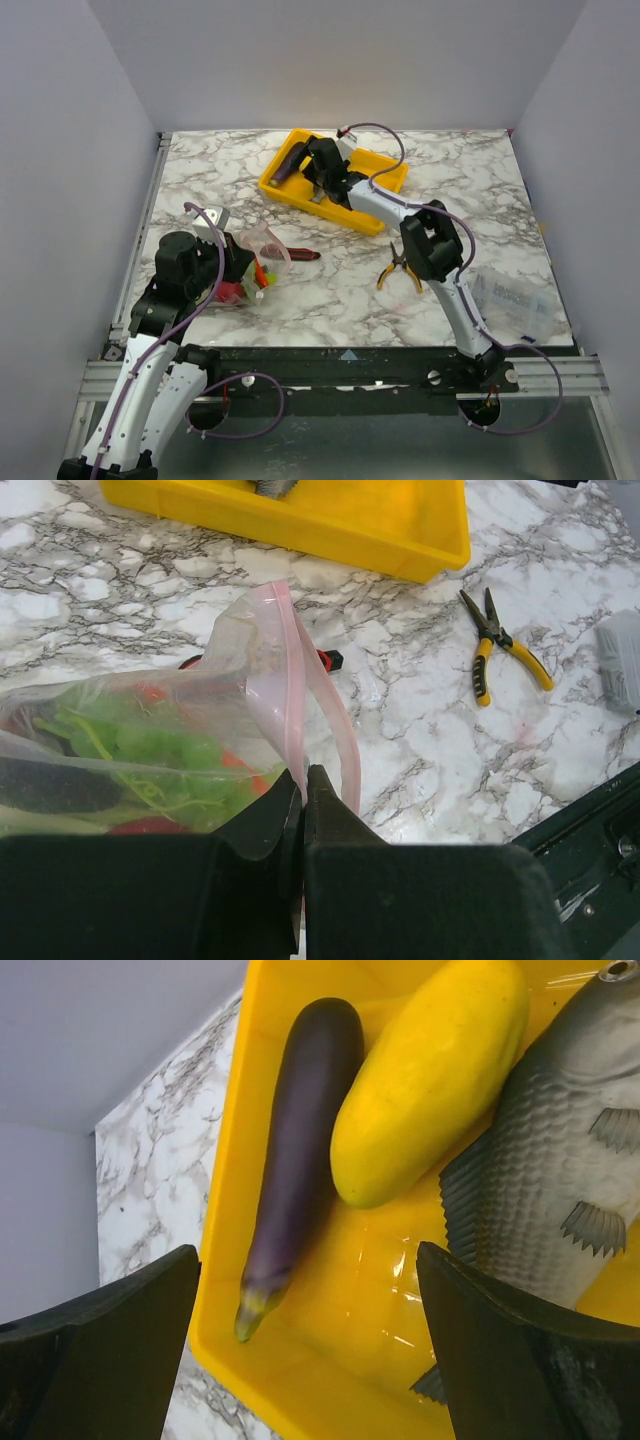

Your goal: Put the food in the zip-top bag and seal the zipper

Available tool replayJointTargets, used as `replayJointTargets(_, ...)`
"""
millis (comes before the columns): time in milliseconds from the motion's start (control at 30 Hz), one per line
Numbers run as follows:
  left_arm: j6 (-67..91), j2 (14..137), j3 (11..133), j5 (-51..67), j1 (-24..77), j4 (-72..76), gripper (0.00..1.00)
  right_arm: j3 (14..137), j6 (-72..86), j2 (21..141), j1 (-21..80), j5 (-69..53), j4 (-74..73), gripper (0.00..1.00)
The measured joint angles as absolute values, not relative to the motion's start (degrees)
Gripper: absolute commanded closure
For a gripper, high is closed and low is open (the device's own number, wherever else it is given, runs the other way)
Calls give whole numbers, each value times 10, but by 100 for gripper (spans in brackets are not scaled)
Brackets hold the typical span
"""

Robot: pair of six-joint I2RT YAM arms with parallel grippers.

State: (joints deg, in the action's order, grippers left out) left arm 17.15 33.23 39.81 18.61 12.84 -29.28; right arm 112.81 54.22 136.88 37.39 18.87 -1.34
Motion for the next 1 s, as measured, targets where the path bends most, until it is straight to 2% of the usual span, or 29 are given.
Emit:
replayJointTargets(267, 171, 333, 398, 187, 129, -293, 100, 1181, 607, 1428, 370, 226, -14, 6)
replayJointTargets(467, 172, 335, 398, 187, 133, -293, 100, 1248, 646, 1486, 361, 238, -15, 11)
replayJointTargets(567, 172, 337, 398, 187, 133, -293, 100, 1287, 661, 1520, 356, 246, -21, 23)
replayJointTargets(667, 172, 339, 398, 187, 133, -293, 100, 1301, 676, 1529, 354, 258, -27, 29)
replayJointTargets(800, 172, 340, 398, 187, 133, -293, 100, 1302, 700, 1534, 347, 261, -36, 48)
replayJointTargets(867, 172, 340, 398, 187, 133, -293, 100, 1305, 707, 1538, 342, 261, -42, 63)
replayJointTargets(1000, 172, 341, 398, 187, 133, -293, 100, 1308, 702, 1542, 333, 258, -51, 85)
